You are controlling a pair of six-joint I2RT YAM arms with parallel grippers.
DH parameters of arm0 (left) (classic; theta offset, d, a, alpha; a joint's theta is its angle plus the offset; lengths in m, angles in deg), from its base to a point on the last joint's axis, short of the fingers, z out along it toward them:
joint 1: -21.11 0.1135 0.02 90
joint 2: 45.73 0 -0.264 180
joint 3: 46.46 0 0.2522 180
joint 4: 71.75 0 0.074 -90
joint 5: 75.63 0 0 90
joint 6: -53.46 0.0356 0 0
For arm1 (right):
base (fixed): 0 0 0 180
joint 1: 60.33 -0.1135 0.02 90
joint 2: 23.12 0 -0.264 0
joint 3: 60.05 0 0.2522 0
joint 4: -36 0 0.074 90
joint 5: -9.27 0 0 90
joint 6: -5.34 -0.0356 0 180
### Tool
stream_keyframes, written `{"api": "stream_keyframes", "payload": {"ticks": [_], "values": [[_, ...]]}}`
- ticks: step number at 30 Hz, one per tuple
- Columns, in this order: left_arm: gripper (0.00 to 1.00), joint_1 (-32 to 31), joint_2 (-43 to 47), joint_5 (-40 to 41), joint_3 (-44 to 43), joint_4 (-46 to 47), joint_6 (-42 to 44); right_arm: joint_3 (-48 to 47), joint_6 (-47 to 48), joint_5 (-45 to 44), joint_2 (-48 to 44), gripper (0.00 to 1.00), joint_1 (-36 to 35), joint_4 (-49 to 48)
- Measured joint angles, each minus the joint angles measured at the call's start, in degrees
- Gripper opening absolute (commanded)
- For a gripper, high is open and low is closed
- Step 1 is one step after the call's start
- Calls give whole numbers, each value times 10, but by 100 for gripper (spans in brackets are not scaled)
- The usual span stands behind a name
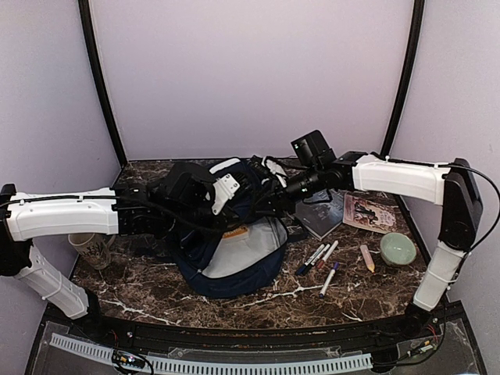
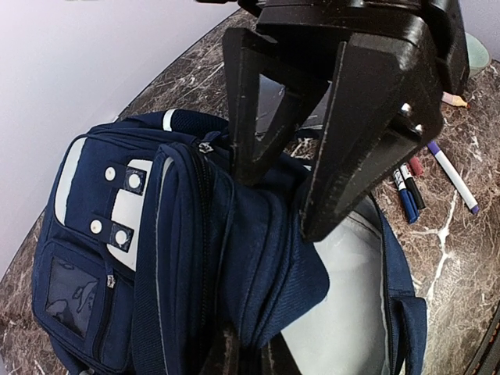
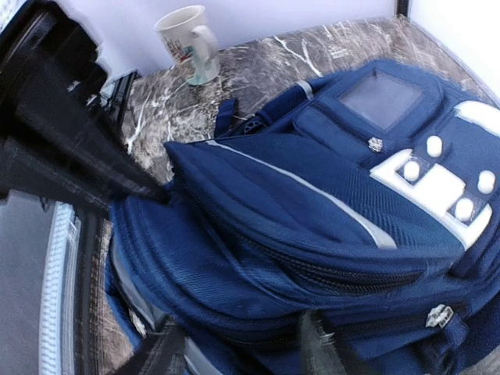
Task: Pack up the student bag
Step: Pass from the left arm to the right
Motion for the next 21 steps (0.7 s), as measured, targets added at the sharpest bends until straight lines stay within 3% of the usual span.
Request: {"api": "stream_keyframes", "payload": {"ticks": [3, 5, 6, 7, 9, 15, 18, 21], "values": [[0, 3, 0, 9, 0, -3, -7, 0, 8, -13, -2, 0, -12, -1], [1, 5, 0, 15, 0, -8, -13, 4, 7, -24, -3, 0, -19, -8], [7, 5, 1, 17, 0, -13, -17, 8, 6, -27, -5, 0, -20, -13], [22, 6, 1, 18, 0, -15, -19, 11, 6, -29, -6, 0, -21, -17], [34, 5, 1, 24, 0, -19, -32, 16, 3, -30, -7, 0, -21, -29], [50, -9, 40, 28, 9, -34, -111, 24, -13, -25, -7, 0, -12, -44], [52, -29, 100, 23, 37, -59, -166, 26, -19, -25, -7, 0, -7, -46], [46, -48, 148, 15, 69, -99, -231, 26, -22, -23, -7, 0, -3, -49]]}}
